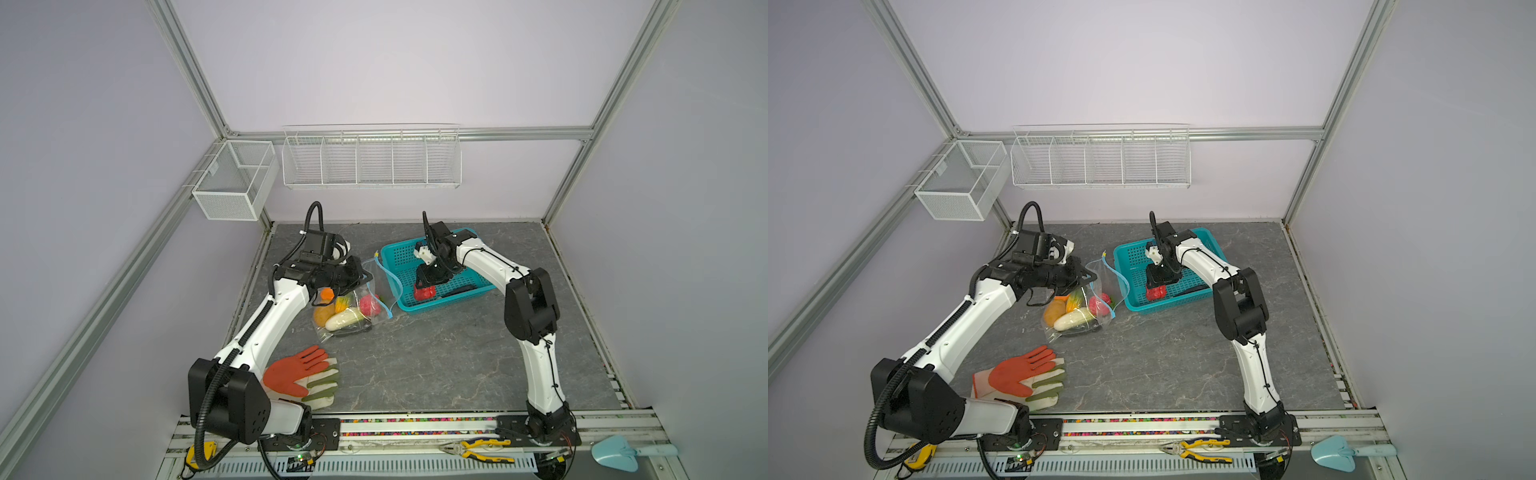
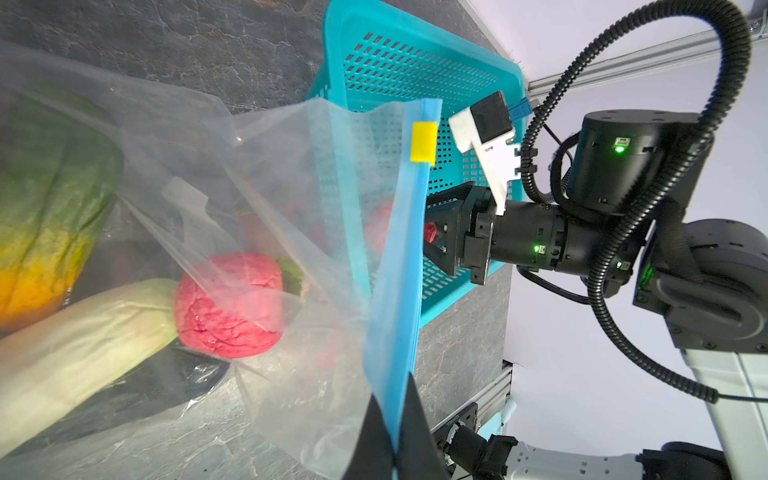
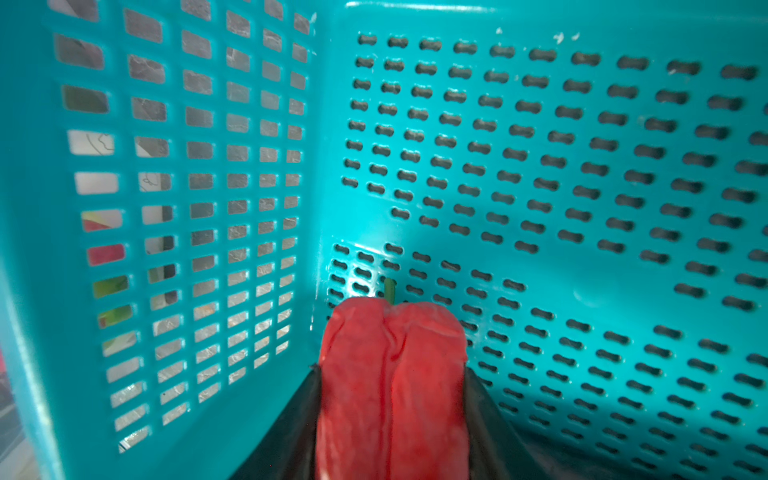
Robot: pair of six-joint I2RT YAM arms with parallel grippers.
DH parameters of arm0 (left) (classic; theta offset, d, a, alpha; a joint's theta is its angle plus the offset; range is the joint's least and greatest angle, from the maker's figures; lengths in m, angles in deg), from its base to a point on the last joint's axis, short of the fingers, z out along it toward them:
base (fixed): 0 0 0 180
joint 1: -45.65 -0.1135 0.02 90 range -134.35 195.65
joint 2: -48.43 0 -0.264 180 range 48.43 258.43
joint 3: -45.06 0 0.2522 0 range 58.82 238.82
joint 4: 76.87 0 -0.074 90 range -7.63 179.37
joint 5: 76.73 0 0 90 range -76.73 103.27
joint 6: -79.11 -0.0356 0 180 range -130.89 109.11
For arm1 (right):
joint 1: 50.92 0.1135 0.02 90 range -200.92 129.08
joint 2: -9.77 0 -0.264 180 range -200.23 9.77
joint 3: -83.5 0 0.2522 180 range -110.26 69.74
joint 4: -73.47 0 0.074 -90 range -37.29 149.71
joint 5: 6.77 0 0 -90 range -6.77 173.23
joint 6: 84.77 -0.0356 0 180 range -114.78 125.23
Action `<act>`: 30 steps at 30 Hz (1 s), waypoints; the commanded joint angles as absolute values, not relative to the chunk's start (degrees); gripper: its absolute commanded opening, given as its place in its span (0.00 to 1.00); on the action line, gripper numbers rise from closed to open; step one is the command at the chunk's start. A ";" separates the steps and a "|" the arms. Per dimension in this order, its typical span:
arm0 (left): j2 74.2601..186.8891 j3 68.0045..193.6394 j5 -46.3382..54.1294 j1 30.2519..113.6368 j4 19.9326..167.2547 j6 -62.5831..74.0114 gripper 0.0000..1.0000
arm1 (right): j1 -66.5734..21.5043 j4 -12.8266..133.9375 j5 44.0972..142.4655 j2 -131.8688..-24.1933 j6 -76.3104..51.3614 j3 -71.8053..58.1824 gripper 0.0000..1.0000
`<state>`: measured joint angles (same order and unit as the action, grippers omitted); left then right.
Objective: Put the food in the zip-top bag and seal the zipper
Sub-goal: 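Lift the red pepper with the right gripper toward the bag mouth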
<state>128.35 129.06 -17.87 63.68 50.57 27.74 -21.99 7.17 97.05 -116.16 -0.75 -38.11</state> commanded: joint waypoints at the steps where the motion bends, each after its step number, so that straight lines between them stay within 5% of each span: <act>1: 128.76 128.75 -17.72 63.76 51.49 27.93 0.00 | -22.95 8.43 98.41 -113.31 -1.58 -37.69 0.46; 30: 130.23 129.75 -17.65 63.76 51.13 27.53 0.00 | -25.43 23.55 104.94 -102.11 -6.95 -25.95 0.48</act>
<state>129.44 129.06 -17.87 63.68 50.54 27.70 -24.98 20.90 103.26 -105.71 -5.78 -27.23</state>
